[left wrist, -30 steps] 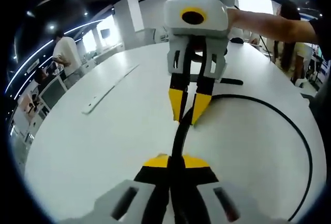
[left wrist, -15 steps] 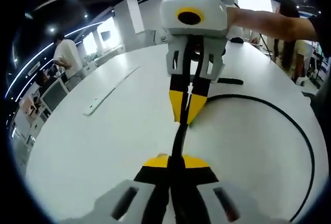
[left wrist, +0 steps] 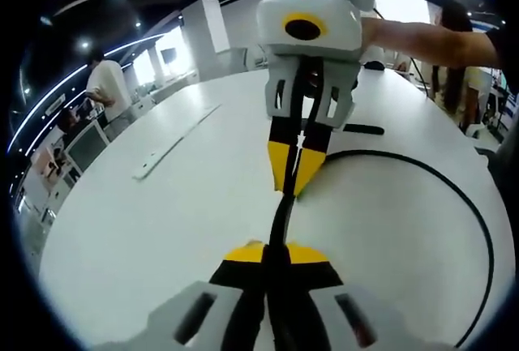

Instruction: Find the charging cable on the desk, coil it up and secure with Velcro.

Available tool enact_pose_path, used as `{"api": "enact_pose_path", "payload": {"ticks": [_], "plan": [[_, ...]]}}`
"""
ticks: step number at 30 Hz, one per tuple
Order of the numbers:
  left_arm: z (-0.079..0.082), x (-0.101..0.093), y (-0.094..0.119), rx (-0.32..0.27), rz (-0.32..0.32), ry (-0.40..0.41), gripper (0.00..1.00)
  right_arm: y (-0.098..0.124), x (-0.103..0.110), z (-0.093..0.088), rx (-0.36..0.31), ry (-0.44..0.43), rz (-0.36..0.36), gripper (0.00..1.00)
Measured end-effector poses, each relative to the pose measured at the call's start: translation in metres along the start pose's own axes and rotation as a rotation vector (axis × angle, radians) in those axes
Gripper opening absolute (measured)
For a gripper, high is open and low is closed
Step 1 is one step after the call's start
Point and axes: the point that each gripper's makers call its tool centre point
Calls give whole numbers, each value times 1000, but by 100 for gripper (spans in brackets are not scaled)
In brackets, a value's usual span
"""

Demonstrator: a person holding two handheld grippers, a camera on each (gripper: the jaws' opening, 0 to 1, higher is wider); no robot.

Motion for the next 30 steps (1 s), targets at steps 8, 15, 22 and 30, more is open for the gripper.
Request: {"api": "enact_pose_path", "payload": {"ticks": [8, 15, 22, 30], "plan": [[0, 0, 0, 7, 0, -3, 9, 3, -1, 0, -5, -2, -7, 5], [1, -2, -2, 55, -21, -28, 7, 3, 1, -2, 3, 4, -8, 5], [2, -2, 0, 34, -16, -69, 4, 3, 4, -1, -3, 21, -1, 6], [3, 0, 0, 36, -1, -59, 4, 4, 3, 3, -19, 10, -3, 8]]}}
Point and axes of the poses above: the point that each gripper's makers call its tool centre point, and the gripper's own axes: y roughly backward along the fingers, x roughly to its left, z roughly out of its top, and after that the axes turned 10 degrees about -y, right-handed
